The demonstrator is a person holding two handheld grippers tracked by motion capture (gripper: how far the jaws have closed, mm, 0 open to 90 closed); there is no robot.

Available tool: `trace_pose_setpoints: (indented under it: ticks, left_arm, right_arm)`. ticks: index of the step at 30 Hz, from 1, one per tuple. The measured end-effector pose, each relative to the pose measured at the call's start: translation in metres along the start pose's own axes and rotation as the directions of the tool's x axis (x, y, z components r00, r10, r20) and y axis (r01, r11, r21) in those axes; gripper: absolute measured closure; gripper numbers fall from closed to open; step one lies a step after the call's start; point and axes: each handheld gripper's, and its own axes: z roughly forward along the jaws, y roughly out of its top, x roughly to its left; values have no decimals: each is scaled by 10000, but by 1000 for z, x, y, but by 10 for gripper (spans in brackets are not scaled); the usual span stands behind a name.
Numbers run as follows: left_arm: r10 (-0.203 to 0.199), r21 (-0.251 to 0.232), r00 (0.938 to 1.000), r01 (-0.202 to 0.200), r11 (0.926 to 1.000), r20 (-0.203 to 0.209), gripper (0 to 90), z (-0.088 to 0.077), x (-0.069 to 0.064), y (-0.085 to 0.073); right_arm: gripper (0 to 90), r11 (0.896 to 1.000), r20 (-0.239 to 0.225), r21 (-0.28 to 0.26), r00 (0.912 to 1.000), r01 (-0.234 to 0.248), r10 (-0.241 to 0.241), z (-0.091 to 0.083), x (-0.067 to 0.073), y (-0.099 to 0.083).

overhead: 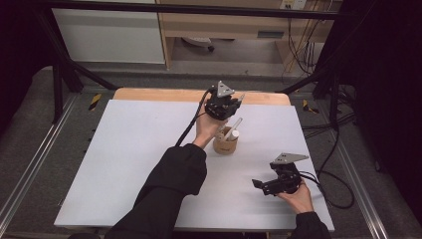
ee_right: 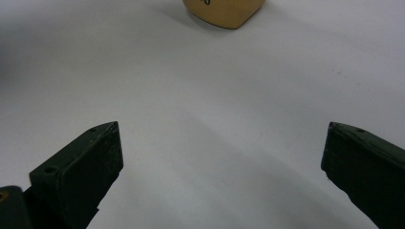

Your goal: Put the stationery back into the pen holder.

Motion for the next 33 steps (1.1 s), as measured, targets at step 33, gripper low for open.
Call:
trace_pose_setpoints:
  ticks: [33]
  left_arm:
    - [225, 621, 9989, -251, 9978, 413, 805, 21, 1, -32]
  right_arm:
    - [11, 10000, -24, -11, 10000, 41, -41, 0, -1, 0]
